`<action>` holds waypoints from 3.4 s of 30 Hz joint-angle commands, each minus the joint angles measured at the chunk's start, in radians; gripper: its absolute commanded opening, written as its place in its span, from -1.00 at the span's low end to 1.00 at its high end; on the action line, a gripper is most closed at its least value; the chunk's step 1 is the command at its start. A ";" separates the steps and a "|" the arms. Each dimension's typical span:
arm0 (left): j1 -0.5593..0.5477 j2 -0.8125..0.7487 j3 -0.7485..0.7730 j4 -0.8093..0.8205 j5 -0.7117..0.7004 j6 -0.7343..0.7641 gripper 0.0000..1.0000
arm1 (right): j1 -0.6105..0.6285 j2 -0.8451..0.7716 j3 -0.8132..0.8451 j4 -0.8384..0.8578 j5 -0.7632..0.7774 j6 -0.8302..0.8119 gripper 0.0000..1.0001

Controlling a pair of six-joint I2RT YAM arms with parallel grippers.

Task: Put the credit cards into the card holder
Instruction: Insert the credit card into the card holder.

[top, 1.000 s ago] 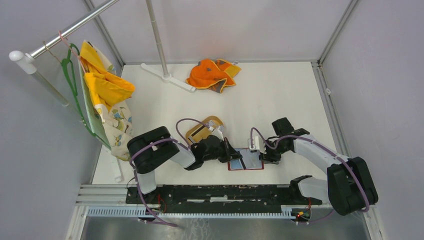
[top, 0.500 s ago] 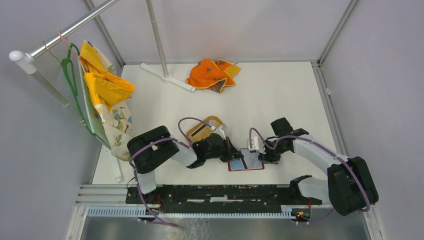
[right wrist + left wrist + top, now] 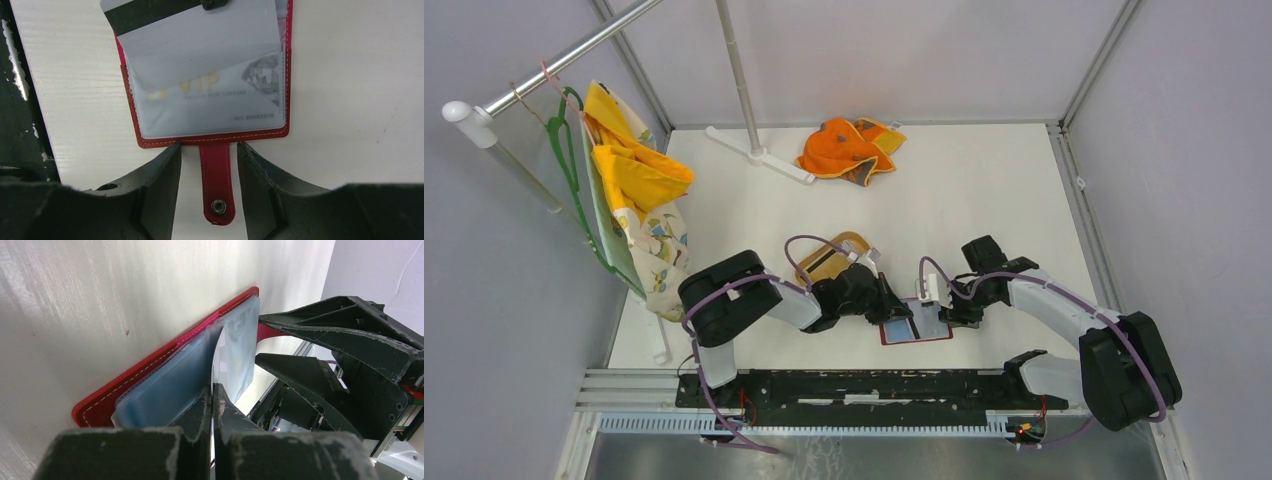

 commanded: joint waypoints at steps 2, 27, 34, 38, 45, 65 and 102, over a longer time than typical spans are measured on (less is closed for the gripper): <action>-0.008 0.016 0.025 -0.141 0.033 -0.013 -0.96 | 0.025 0.028 0.002 0.049 0.031 0.010 0.01; 0.001 0.098 0.143 -0.180 0.112 0.053 -0.91 | 0.114 0.046 0.003 0.082 0.073 0.045 0.04; 0.012 0.098 0.126 -0.170 0.112 0.070 -0.80 | 0.113 -0.111 0.015 0.118 0.121 0.066 0.36; 0.019 0.094 0.118 -0.169 0.111 0.082 -0.77 | 0.114 -0.228 0.016 0.115 -0.044 0.012 0.33; 0.019 0.083 0.119 -0.166 0.107 0.095 -0.72 | 0.278 -0.321 -0.085 0.253 -0.290 -0.039 -0.23; 0.019 0.110 0.122 -0.123 0.131 0.095 -0.63 | 0.491 -0.107 -0.115 0.368 0.133 0.020 -0.64; -0.029 -0.360 0.059 -0.322 -0.071 0.335 -0.19 | 0.073 -0.370 -0.032 0.099 -0.204 -0.088 -0.32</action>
